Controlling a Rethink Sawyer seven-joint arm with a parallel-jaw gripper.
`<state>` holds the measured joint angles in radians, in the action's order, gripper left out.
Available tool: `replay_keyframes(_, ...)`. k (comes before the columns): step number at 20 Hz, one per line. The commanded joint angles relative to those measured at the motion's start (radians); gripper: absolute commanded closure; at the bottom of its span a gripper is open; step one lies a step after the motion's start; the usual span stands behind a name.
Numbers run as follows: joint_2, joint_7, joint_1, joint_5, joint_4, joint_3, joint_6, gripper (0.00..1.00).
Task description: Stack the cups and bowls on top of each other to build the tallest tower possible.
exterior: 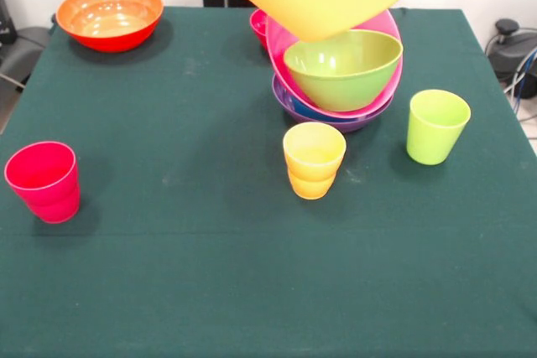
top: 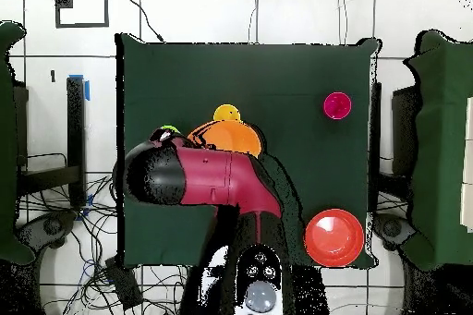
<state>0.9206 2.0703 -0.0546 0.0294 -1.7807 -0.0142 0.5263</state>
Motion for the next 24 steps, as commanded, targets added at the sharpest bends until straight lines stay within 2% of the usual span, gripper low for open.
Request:
replay_keyframes(1,0.035,0.004,-0.056,0.01,-0.045,0.077,0.066,1.0)
replay_keyframes(7,0.038,0.015,-0.056,-0.006,-0.065,0.083,0.041,1.0)
replay_keyframes(17,0.031,0.033,-0.063,-0.024,-0.119,0.094,-0.057,1.0)
replay_keyframes(24,0.028,0.074,-0.041,-0.029,-0.154,0.082,-0.112,1.0)
